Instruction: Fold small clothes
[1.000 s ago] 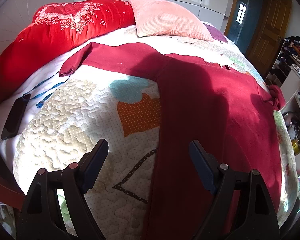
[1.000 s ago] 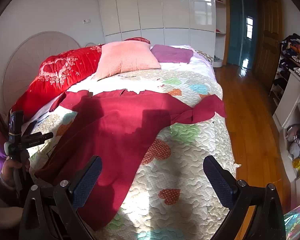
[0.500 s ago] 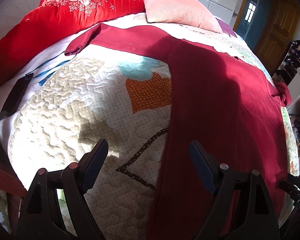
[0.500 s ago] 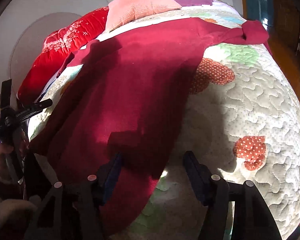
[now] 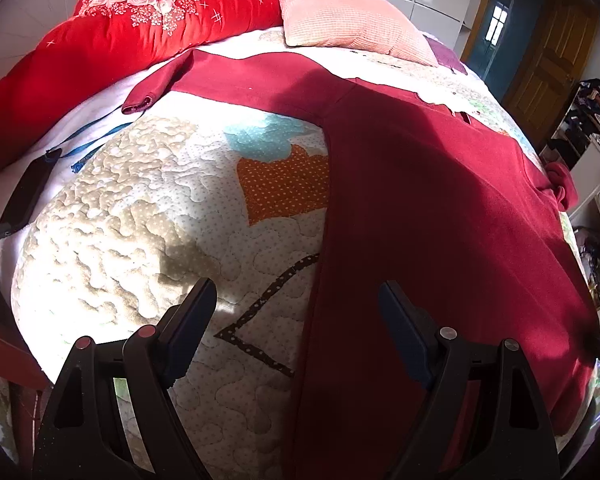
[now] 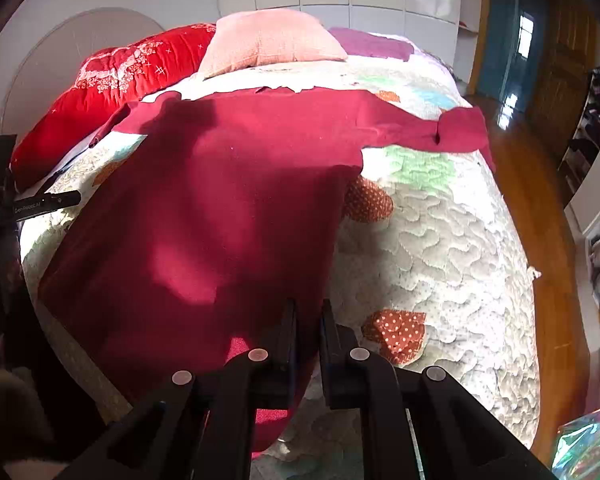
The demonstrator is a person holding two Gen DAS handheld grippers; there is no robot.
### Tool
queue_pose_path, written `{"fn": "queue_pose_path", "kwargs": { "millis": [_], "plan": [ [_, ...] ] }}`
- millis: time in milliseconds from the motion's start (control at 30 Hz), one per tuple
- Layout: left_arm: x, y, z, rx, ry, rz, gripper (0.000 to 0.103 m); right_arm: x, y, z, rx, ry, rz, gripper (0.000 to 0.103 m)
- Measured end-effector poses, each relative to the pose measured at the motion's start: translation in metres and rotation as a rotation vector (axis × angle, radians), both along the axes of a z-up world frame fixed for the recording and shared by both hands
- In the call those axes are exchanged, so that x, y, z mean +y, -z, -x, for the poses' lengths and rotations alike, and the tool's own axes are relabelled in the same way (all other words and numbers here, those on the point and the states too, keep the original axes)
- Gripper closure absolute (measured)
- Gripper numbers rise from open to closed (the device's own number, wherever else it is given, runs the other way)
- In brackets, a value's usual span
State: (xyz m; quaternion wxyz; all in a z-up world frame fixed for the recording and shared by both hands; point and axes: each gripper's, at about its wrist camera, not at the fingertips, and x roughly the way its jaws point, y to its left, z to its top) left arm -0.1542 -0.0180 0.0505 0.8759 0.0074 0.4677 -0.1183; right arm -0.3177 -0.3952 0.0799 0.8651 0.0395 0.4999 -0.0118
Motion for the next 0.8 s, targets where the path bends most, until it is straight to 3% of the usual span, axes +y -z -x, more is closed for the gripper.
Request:
{"fn": "queue_pose_path", "kwargs": {
  "millis": [67,167,300,467,567,800],
  "plan": [
    [-0.007,0.002,0.003,-0.004,0.023,-0.027,0.02,-0.003,0.005,0.0,0.023,0.027,-0.01,0.094],
    [-0.015,0.002,0.007,-0.027,0.047,-0.061,0.02,-0.007,-0.009,0.007,-0.038,0.05,-0.042,0.089],
    [-0.025,0.003,0.007,-0.043,0.062,-0.058,0.02,0.0,-0.033,0.005,-0.146,0.046,-0.023,0.067],
    [-0.041,0.008,0.005,-0.047,0.075,-0.06,0.02,0.021,-0.022,-0.026,-0.169,0.023,-0.046,0.067],
    [-0.048,0.014,0.003,-0.049,0.081,-0.078,0.02,0.029,-0.004,-0.048,-0.135,0.027,-0.094,0.067],
    [-0.053,0.027,-0.003,-0.016,0.082,-0.082,0.02,0.032,0.038,-0.078,-0.024,0.059,-0.065,0.067]
  ]
}}
